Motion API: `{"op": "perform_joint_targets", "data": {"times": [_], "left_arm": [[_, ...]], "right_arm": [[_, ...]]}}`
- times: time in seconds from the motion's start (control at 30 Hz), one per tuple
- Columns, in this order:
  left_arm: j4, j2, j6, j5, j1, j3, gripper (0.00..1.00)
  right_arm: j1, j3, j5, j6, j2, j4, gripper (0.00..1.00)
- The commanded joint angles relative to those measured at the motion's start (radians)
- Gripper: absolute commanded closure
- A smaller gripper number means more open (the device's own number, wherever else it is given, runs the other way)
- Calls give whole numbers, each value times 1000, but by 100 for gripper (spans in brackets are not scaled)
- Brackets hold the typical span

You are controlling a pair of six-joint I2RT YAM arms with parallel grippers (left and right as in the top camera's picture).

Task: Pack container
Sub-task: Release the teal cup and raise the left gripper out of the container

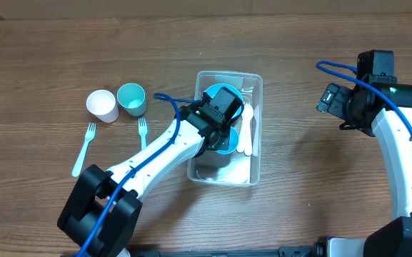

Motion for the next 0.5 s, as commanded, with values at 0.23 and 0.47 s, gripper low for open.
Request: {"op": "perform_joint_targets", "data": {"times": [0.23, 0.47], "left_arm": [[-62, -69, -19, -9, -13, 35, 96], [-80, -68, -21, -56, -13, 35, 96]], "right_arm": [[0, 22, 7, -2, -24, 3, 0], [0, 22, 7, -2, -24, 3, 0]]}}
